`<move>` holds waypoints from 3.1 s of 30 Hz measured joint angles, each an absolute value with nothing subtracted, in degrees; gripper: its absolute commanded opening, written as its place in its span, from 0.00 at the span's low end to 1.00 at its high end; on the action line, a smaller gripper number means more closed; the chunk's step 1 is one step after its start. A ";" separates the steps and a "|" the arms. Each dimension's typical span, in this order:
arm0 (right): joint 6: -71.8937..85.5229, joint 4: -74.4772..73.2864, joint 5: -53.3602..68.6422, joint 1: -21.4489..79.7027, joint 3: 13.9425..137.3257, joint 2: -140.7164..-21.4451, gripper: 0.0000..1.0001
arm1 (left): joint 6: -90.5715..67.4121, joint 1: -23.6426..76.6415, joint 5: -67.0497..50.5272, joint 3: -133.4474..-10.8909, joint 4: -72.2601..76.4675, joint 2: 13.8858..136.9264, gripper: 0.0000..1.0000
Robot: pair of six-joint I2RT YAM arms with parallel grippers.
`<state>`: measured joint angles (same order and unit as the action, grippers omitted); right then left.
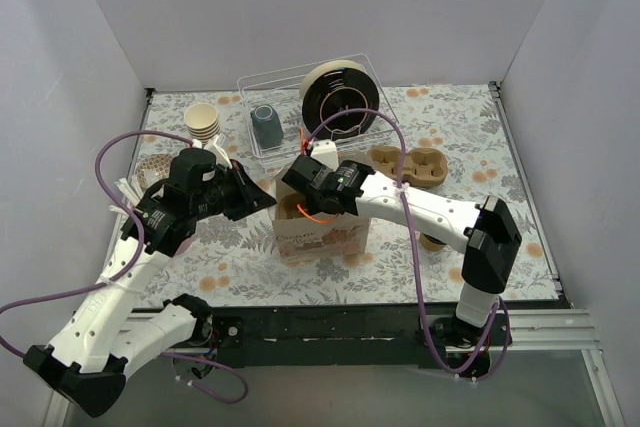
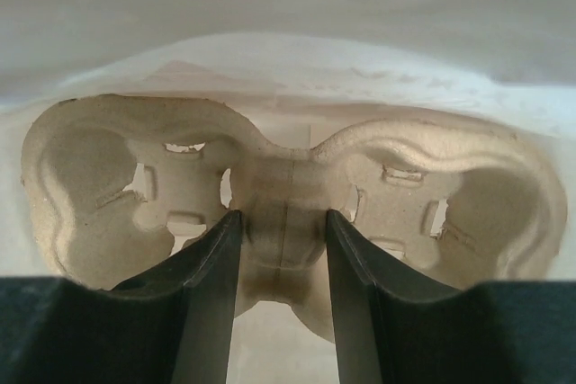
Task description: Pack the takeout coffee
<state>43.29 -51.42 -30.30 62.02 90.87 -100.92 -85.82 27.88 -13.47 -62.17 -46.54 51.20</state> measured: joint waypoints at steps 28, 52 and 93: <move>49.56 -52.14 -36.67 65.32 90.50 -101.49 0.66 | -86.30 27.86 -17.72 -60.69 -48.10 49.91 0.08; 46.00 -44.16 -25.85 65.30 90.17 -78.54 0.59 | -80.53 27.88 -14.22 -70.72 -55.94 56.97 0.54; 23.86 -39.79 -23.77 52.31 78.02 -70.87 0.01 | -70.17 27.94 -17.54 -60.86 -43.38 50.50 0.00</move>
